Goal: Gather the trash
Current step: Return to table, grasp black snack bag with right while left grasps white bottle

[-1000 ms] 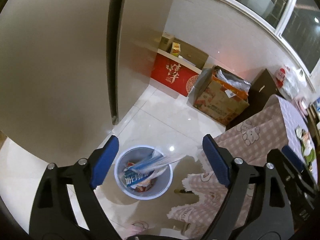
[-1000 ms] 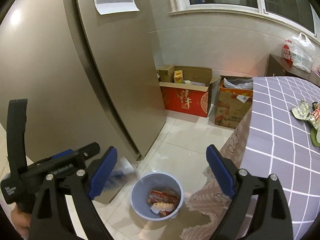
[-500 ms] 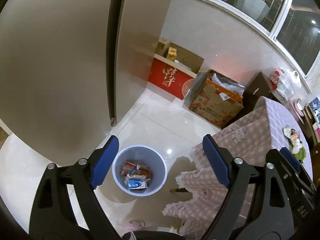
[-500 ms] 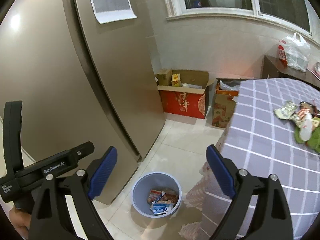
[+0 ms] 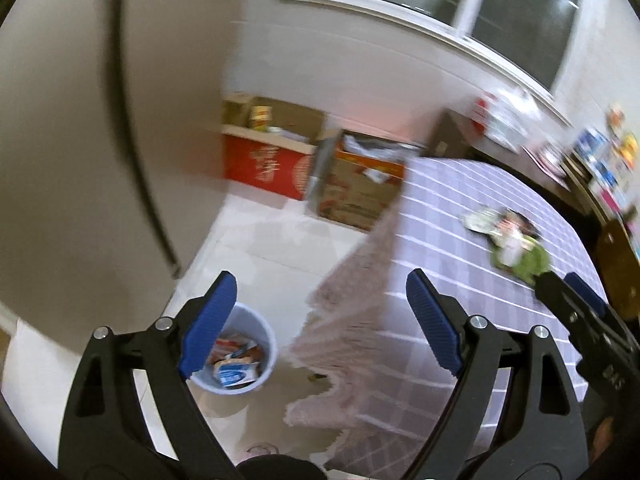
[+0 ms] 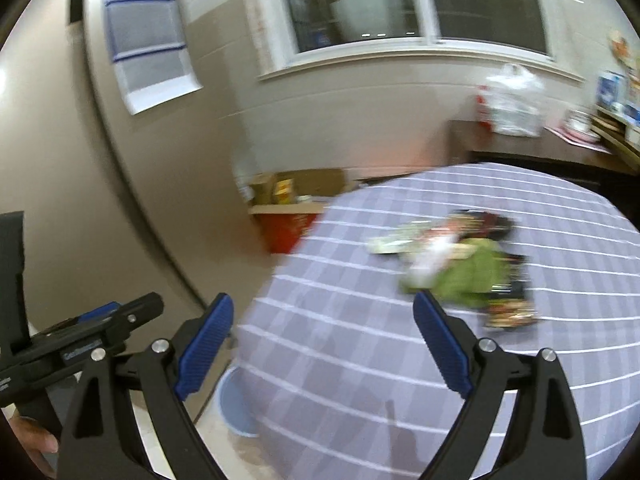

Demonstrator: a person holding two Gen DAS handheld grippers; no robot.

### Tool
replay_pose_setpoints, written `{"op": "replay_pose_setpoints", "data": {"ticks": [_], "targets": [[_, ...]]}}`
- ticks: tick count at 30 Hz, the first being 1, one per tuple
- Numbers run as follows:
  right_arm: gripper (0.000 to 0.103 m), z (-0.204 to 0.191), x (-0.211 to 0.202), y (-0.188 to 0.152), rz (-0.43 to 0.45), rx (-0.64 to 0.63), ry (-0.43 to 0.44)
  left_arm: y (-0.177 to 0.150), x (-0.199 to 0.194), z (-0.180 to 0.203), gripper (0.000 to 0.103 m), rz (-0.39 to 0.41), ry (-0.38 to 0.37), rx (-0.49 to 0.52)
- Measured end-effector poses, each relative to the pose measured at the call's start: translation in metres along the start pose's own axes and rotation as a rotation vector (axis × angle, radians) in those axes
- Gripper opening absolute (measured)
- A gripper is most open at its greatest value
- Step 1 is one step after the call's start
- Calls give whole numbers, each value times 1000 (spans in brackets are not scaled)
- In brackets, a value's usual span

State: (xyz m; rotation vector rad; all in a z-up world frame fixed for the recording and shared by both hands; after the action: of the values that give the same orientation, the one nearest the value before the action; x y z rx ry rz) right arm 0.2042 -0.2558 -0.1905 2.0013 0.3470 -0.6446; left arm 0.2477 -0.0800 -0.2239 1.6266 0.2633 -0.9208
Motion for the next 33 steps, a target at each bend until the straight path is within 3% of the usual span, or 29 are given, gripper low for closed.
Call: {"op": "replay_pose_setpoints", "data": {"ticks": [7,9,12,17,20,22,26,27,28,31,32,33], "targets": [[89,122,-15,33,23,118,-180,30,26,104,85,-10,-120,177],[77,148,-10,37,5,146,-216,38,36,129,85,-4,-146,221],[73,174,5,33,-61,165,-227,46,49,152,85,-5,-177,255],[70,179,33,27,-149,143,-193,57,71,179,79,-12,-205,292],[66,173,45,25,-181,118,-173,55,86,187,65,-39,-227,309],[65,168,49,26,-185,101,-166,52,97,190,50,-63,-245,302],[52,162,57,27,-196,56,-177,52,107,198,44,-65,-280,294],[50,160,59,27,-199,40,-183,52,108,201,34,-68,-287,303],[50,158,60,26,-201,28,-187,51,110,204,30,-74,-297,306],[49,153,63,25,-207,-1,-194,51,109,206,29,-58,-298,301],[43,153,64,25,-208,-5,-192,51,107,204,29,-52,-298,293],[26,153,65,26,-207,-12,-196,52,106,203,29,-48,-300,285]]}}
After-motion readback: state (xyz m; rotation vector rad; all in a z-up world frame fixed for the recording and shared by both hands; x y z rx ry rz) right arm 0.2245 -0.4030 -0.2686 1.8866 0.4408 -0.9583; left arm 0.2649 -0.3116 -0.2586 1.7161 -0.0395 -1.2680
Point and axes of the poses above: each gripper's, at about its wrist camera, not at the fingertips, and x roughly the way its jaws point, z to its right, y to its top, the point moved 10 cm from there along x, roughly the way its jaws point, and after that the axes turned 15 degrees about x, right-handed, at the moved point
